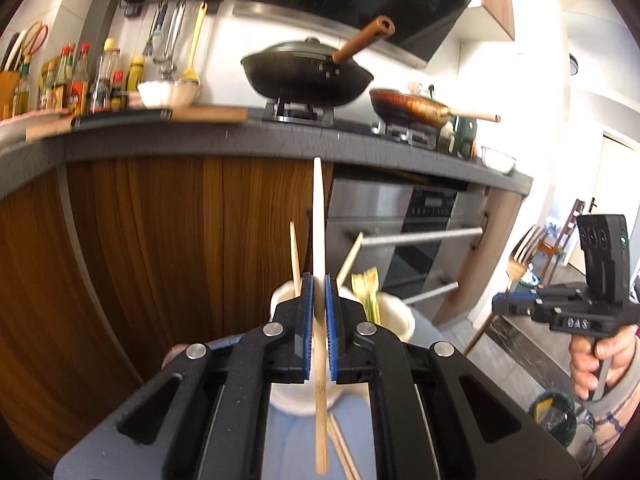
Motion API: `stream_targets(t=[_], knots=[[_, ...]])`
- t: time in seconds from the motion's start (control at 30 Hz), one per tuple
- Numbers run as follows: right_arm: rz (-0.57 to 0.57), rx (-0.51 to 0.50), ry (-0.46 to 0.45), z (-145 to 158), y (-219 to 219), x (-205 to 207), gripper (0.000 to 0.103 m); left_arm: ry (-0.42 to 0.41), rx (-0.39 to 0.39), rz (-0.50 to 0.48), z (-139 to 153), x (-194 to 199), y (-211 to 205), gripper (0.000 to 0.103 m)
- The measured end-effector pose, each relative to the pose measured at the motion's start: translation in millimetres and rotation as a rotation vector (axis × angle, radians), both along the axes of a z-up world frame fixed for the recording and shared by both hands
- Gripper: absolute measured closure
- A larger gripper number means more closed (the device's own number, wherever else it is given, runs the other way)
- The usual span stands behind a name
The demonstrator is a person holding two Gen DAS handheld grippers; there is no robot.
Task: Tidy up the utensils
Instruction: 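Lift the chopstick and gold fork into the ceramic pots and open both tools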
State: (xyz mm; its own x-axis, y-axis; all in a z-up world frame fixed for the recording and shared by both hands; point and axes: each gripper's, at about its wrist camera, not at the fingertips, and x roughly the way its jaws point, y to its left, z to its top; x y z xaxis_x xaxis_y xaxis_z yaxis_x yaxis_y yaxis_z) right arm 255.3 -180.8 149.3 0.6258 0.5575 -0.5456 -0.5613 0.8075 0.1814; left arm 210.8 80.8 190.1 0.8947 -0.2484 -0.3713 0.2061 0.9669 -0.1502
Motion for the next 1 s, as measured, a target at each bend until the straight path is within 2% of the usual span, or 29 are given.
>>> stream_targets(t=[0.27,0.43,0.6,0.77,1.0], knots=[[0.024,0.007,-0.062,38,16,10,0.097,-0.110,-0.026,0.036,29,35,-8,0.097],[0.034,0.003,-0.082,54,28,22,0.097,-0.123,-0.050,0.071,23,68,-14,0.097],[0.033,0.000,-0.091,61,39,36,0.097,-0.142,-0.078,0.091,10,83,-19,0.097],[0.026,-0.018,-0.074,54,46,51,0.097,-0.129,-0.052,0.112,-15,83,-25,0.097],[0.044,-0.079,-0.001,18,62,66,0.097,-0.075,-0.024,0.136,-43,77,-25,0.097]])
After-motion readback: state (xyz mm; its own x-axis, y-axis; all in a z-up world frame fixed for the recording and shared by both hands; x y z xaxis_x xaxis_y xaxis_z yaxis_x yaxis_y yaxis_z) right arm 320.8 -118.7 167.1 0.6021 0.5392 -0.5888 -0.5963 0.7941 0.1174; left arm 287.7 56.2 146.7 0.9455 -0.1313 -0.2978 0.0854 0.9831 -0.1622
